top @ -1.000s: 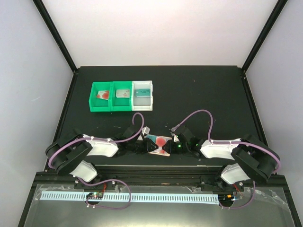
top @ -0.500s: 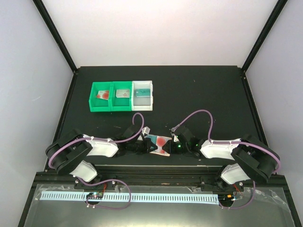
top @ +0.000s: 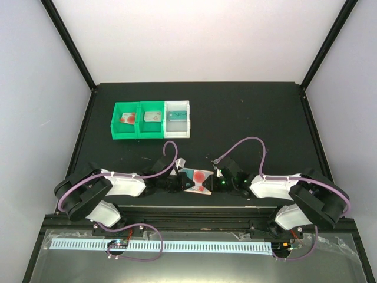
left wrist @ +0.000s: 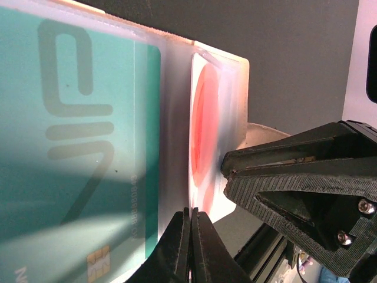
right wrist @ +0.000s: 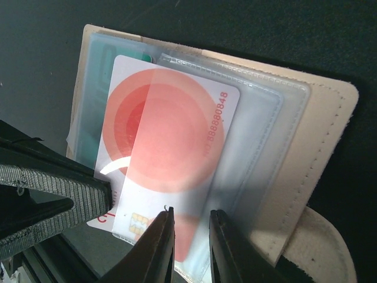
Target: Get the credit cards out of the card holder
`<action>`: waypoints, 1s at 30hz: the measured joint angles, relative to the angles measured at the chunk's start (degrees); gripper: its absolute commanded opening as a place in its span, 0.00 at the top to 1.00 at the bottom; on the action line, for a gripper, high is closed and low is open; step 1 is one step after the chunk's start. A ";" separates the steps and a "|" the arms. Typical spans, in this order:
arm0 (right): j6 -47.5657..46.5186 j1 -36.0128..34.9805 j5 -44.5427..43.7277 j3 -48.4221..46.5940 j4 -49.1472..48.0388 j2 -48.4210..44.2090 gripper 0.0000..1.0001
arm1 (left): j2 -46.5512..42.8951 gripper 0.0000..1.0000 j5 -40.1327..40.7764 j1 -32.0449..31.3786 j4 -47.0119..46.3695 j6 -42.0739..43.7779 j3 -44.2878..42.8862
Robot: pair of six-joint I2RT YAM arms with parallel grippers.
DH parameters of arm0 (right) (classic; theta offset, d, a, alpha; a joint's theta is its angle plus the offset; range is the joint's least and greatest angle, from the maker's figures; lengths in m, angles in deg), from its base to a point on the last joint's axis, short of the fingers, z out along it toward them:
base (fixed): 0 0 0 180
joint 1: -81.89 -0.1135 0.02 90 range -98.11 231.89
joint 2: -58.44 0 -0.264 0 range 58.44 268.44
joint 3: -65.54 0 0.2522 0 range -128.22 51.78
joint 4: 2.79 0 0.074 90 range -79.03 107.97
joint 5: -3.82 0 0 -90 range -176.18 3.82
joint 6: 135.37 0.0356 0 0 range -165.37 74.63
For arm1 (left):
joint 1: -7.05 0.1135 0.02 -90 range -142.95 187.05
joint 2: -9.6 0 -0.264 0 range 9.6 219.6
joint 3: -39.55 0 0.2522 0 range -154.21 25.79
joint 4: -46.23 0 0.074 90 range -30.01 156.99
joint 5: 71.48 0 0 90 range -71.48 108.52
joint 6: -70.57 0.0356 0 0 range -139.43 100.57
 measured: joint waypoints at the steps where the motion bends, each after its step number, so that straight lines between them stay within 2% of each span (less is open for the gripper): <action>1: 0.00 0.00 -0.07 0.00 0.07 -0.02 0.82 | -0.02 0.98 0.00 0.04 0.02 0.00 0.00; 7: -0.02 -0.09 -0.52 0.13 0.17 -0.28 0.82 | -2.40 0.98 0.02 0.96 2.14 0.48 0.17; 19: -1.75 -0.09 -1.53 0.24 2.12 -1.66 0.81 | -11.19 0.98 2.64 2.89 13.09 4.17 0.26; 24: -5.84 -0.09 -2.40 -0.57 9.94 -5.97 0.81 | -16.13 0.98 3.61 3.61 19.50 7.63 -0.13; 30: -13.44 0.04 -2.51 -5.38 21.20 -18.25 0.77 | -24.06 0.98 4.44 4.35 29.05 13.03 -2.01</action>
